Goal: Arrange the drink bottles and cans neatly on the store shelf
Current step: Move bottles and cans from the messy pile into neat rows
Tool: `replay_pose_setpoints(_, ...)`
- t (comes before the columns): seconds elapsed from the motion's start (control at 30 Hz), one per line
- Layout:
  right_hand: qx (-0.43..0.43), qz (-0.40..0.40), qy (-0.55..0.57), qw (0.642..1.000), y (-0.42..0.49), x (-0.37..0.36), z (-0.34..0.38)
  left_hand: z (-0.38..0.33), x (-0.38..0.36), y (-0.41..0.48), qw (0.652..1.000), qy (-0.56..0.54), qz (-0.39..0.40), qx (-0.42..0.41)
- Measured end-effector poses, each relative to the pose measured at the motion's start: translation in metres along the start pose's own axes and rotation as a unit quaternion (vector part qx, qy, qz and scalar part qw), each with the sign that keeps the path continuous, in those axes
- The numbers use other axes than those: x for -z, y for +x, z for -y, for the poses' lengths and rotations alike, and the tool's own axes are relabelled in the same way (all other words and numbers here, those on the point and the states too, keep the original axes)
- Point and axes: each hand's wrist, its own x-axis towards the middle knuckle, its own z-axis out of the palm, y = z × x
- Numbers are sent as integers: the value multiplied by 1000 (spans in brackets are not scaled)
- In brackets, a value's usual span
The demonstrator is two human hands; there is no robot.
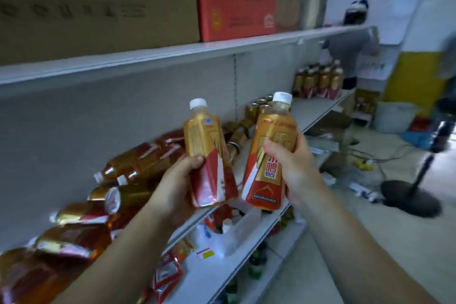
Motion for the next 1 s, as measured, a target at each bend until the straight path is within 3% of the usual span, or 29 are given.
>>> replay_pose_setpoints(0.27,73,-127,-101,984,37,193,77,88,-195,96,989,96,97,-51)
replay_pose_setpoints(0.4,97,-165,-134,972,61,267,103,123,-268,134,987,111,102,-58)
replay_pose_setpoints(0.73,117,-207,-127,963,169,367,122,162,-366,255,970,185,136,-78)
replay_pose_setpoints(1.0,120,-216,-191,950,323,430,125,171,-427,406,977,152,136,-62)
